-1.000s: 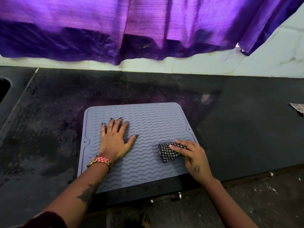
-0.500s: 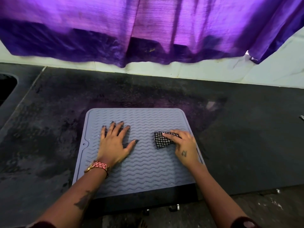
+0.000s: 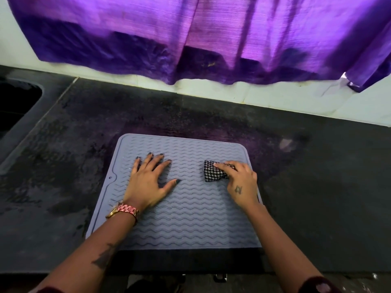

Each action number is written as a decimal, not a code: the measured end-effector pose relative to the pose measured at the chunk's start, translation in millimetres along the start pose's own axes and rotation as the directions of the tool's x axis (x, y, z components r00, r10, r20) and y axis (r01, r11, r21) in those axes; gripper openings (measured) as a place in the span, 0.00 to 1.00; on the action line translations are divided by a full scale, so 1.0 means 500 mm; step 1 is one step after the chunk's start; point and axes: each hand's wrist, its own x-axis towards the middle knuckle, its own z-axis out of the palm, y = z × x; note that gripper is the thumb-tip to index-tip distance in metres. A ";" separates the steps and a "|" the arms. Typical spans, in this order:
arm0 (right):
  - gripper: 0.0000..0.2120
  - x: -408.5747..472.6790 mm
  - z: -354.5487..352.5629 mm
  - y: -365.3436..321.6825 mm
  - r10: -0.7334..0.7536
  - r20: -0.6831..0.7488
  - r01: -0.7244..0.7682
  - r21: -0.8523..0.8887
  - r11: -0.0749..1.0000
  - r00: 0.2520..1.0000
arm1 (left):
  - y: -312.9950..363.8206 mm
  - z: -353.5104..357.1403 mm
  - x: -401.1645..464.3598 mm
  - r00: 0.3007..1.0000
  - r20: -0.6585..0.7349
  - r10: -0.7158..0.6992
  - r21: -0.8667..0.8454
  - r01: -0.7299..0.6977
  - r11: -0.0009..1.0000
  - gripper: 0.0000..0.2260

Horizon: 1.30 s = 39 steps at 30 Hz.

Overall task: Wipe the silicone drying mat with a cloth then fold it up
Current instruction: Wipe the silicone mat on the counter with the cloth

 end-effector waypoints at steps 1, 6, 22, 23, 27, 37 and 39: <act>0.31 0.009 -0.007 0.006 -0.013 0.017 0.012 0.041 0.999 1.000 | 0.000 0.000 0.000 1.000 -0.004 -0.003 -0.007 0.003 1.000 0.38; 0.30 0.039 -0.015 0.022 -0.038 0.004 0.038 0.046 0.998 0.999 | 0.000 0.002 -0.003 1.000 -0.003 -0.002 -0.011 0.002 1.000 0.37; 0.33 0.109 -0.003 -0.002 -0.029 0.157 0.045 -0.094 0.995 0.987 | 0.003 -0.007 -0.003 1.000 0.000 -0.016 0.002 0.016 1.000 0.39; 0.31 0.118 -0.010 0.004 -0.051 0.168 0.066 -0.086 0.994 0.984 | 0.005 -0.008 -0.004 1.000 0.000 -0.016 -0.002 0.016 1.000 0.40; 0.30 0.131 -0.006 0.014 -0.059 0.067 0.064 -0.073 0.995 0.996 | 0.008 -0.008 -0.004 1.000 -0.009 -0.021 -0.017 0.021 1.000 0.41; 0.31 0.165 0.002 0.053 -0.065 0.018 0.065 -0.022 0.998 0.998 | 0.006 -0.008 -0.004 1.000 -0.007 -0.026 -0.014 0.026 1.000 0.39; 0.33 0.157 0.019 0.056 -0.032 0.045 0.035 -0.060 0.998 0.998 | 0.007 -0.009 -0.005 1.000 -0.005 -0.025 -0.006 0.025 1.000 0.39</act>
